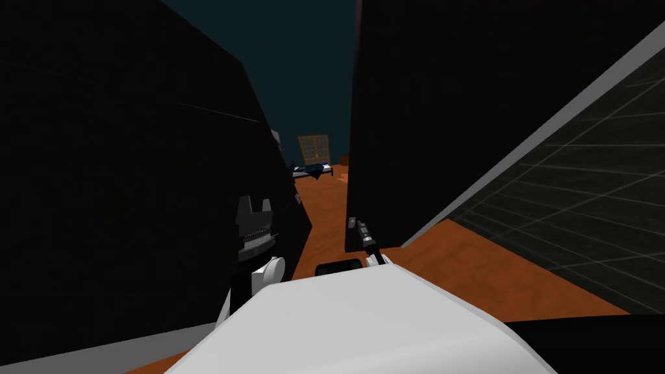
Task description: Push the door open
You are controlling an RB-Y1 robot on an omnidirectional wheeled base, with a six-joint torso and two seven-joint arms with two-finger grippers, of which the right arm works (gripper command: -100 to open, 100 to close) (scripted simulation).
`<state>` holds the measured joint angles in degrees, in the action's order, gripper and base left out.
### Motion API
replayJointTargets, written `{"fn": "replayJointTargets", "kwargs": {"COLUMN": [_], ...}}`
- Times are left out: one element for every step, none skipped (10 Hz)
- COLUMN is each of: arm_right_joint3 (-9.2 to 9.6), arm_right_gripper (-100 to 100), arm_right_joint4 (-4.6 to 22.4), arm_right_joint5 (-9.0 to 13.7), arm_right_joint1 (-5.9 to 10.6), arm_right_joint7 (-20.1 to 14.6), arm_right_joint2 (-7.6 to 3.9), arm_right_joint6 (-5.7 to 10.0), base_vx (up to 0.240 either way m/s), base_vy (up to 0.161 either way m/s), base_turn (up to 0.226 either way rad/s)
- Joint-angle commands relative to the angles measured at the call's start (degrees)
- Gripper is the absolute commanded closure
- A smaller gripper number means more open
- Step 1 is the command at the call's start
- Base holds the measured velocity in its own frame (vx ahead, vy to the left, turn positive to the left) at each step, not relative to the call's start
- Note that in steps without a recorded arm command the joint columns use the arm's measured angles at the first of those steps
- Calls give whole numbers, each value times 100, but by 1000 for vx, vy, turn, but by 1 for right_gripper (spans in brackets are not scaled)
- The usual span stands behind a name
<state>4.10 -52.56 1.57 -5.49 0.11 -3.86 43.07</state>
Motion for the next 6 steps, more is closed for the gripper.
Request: {"fn": "replayJointTargets", "kwargs": {"arm_right_joint3": [-4,-4,-6,-8,-10,-13], "arm_right_gripper": [-100,-100,-100,-100,-100,-100], "arm_right_joint4": [-54,-54,-82,-111,-140,-180], "arm_right_joint5": [19,19,29,40,50,65], "arm_right_joint1": [-35,-35,-53,-72,-91,-117], "arm_right_joint7": [0,0,-1,-1,-1,-1], "arm_right_joint2": [9,9,24,46,75,124], "arm_right_joint6": [-30,-30,-45,-61,-78,-100], "base_vx": [-32,-191,-189,-203,-217,-245], "base_vy": [84,75,69,71,92,86], "base_turn": [-80,-26,-29,-50,-67,-74]}}
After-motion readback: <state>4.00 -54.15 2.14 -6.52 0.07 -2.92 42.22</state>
